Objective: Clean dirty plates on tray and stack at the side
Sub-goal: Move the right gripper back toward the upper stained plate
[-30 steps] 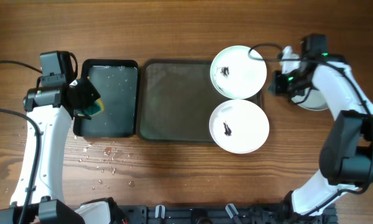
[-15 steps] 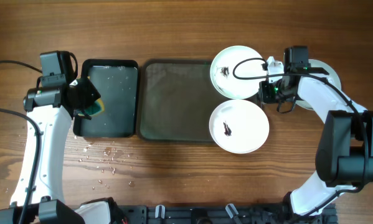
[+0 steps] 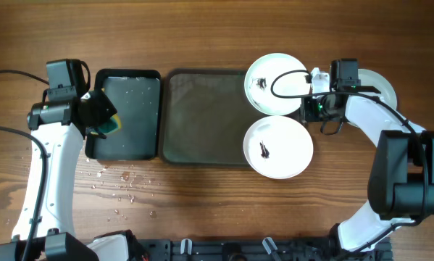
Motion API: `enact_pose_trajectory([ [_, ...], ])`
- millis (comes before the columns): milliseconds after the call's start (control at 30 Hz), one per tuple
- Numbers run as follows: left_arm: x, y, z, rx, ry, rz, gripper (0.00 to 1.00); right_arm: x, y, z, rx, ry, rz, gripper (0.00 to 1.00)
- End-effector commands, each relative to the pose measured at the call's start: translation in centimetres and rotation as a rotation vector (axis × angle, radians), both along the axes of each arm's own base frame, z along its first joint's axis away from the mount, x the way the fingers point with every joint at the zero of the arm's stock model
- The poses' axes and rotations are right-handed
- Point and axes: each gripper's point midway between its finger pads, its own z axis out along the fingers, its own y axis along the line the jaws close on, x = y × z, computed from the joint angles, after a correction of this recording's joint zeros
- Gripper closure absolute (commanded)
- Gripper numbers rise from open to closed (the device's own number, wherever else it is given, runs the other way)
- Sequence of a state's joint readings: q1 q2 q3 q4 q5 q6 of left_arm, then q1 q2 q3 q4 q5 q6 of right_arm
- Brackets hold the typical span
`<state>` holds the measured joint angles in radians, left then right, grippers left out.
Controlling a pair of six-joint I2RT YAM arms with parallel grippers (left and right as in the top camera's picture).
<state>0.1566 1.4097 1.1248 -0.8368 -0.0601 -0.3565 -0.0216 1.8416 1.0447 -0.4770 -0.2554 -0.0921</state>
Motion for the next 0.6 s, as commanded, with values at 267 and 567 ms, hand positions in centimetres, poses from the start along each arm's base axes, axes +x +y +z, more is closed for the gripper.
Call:
enact_pose_trajectory([
  [267, 0.1, 0.0, 0.0, -0.005, -0.003, -0.012, 0.96, -0.6, 0.9, -0.5, 0.005, -0.025, 0.145, 0.95],
  [567, 0.1, -0.1, 0.0, -0.005, -0.003, -0.012, 0.96, -0.7, 1.5, -0.3, 0.05, -0.017, 0.125, 0.96],
])
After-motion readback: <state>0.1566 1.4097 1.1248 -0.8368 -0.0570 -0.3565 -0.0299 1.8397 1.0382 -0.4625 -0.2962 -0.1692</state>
